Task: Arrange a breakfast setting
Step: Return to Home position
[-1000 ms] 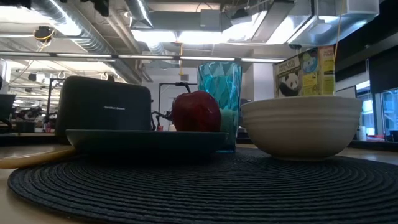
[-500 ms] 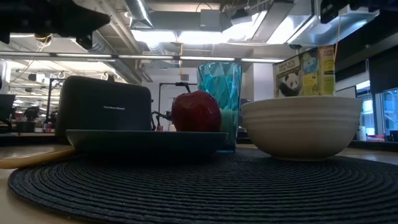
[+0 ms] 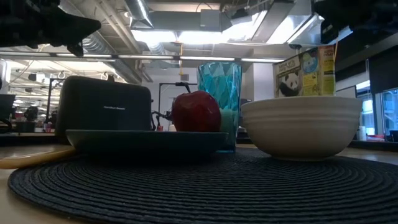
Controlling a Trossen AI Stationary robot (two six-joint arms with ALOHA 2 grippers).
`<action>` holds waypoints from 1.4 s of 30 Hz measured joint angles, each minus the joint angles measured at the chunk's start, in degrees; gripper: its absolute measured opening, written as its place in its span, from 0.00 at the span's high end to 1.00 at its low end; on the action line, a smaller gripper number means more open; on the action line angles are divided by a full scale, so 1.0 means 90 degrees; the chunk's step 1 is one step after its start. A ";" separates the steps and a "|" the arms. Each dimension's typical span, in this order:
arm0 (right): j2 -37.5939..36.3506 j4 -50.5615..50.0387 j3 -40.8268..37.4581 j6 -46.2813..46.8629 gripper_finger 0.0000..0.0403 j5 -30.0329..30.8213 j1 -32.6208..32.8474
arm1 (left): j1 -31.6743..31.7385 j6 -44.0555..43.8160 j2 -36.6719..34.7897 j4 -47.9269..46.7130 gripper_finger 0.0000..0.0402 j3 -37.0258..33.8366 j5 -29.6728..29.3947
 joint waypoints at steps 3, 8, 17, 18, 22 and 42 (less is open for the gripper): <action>-0.0223 -0.0009 -0.0121 -0.0009 1.00 -0.0048 0.0000 | -0.0002 0.0002 -0.0161 -0.0155 1.00 0.0002 0.0058; -0.0908 0.0041 -0.0595 0.0800 1.00 -0.0053 0.0046 | -0.0005 -0.0073 -0.0161 -0.0592 1.00 0.0000 0.0314; -0.1609 0.0861 -0.1486 0.1236 1.00 0.1085 0.1096 | -0.0007 -0.0412 -0.0158 -0.1532 1.00 -0.0005 0.0107; -0.1605 0.0972 -0.1601 0.1261 1.00 0.1223 0.1249 | -0.0007 -0.0361 -0.0158 -0.1520 1.00 -0.0005 0.0097; -0.1605 0.1147 -0.1854 0.1279 1.00 0.1697 0.1793 | -0.0007 -0.0247 -0.0158 -0.1509 1.00 -0.0005 0.0074; -0.1731 0.0414 -0.2052 0.0464 1.00 0.1859 0.2550 | -0.0007 -0.0382 -0.0156 0.0024 1.00 -0.0670 0.0853</action>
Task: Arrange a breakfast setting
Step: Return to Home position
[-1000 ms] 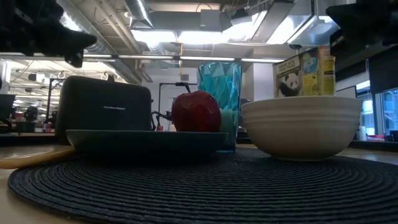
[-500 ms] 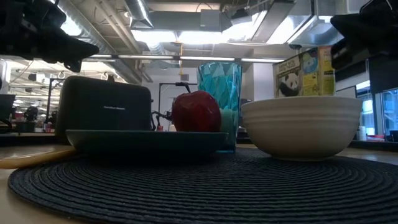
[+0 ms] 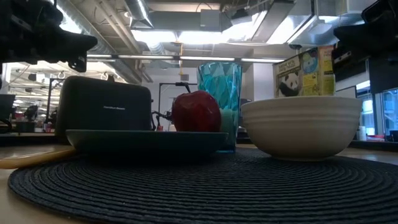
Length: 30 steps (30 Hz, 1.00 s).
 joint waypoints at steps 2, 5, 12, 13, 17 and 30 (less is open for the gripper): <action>0.0000 -0.0105 0.0000 0.0000 1.00 0.0040 0.0000 | 0.0000 0.0180 0.0000 -0.0068 1.00 0.0000 0.0042; 0.0000 -0.0089 0.0000 0.0048 1.00 0.0154 0.0000 | 0.0000 0.0331 0.0000 -0.0102 1.00 0.0000 -0.0165; 0.0000 -0.0200 0.0000 0.0236 1.00 0.0315 -0.0005 | 0.0000 -0.0031 0.0002 -0.0129 1.00 0.0000 -0.0143; 0.0000 -0.0237 -0.0001 0.0233 1.00 0.0310 -0.0005 | 0.0000 -0.0074 0.0000 -0.0128 1.00 0.0000 -0.0141; 0.0000 -0.0368 -0.0002 0.0233 1.00 0.0305 -0.0005 | 0.0000 -0.0116 0.0000 -0.0126 1.00 0.0000 -0.0141; 0.0005 -0.0533 -0.0002 0.0233 1.00 0.0298 -0.0005 | 0.0000 -0.0116 0.0000 -0.0126 1.00 -0.0002 -0.0141</action>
